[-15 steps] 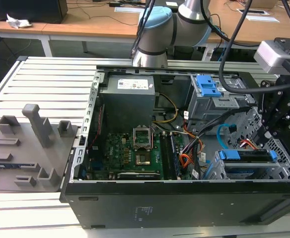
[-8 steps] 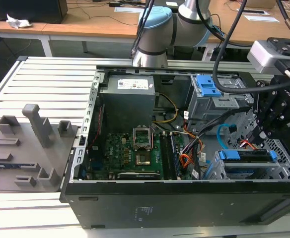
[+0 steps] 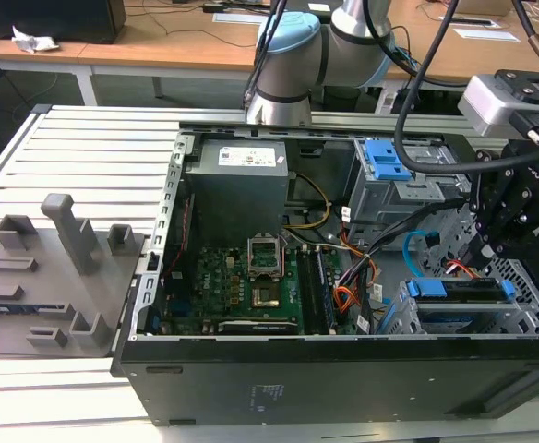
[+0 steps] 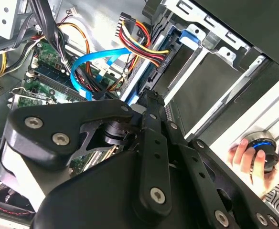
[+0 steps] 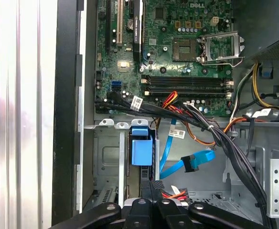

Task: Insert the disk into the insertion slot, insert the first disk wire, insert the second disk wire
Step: 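Insert the second disk wire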

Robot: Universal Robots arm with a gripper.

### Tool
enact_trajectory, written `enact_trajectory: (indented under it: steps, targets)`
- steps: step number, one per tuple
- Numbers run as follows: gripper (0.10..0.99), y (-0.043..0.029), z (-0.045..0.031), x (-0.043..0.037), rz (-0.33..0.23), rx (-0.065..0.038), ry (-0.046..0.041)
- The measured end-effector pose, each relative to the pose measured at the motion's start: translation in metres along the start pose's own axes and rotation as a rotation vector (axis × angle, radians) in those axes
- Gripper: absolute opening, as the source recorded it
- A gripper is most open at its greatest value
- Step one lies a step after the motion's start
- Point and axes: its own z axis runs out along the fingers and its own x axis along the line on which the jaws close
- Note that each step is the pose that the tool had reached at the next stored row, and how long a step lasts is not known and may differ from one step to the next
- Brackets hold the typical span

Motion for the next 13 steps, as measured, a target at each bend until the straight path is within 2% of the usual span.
enact_trajectory:
  steps: [5, 8, 9, 10, 11, 12, 13]
  targets:
    - [0.114, 0.0003, 0.0000, 0.0000, 0.000, 0.000, 0.0000]
    - [0.298, 0.0005, 0.0000, 0.0000, 0.000, 0.000, 0.0000]
    - [0.298, 0.0005, 0.0000, 0.0000, 0.000, 0.000, 0.0000]
    - [0.361, 0.0005, 0.0000, 0.0000, 0.000, 0.000, 0.0000]
    - [0.361, 0.0006, 0.0000, -0.0010, 0.000, 0.000, -0.0001]
    - [0.361, 0.0008, 0.0001, -0.0131, 0.000, 0.000, -0.0002]
    - [0.361, 0.0009, -0.0001, -0.0186, 0.000, 0.000, 0.0000]
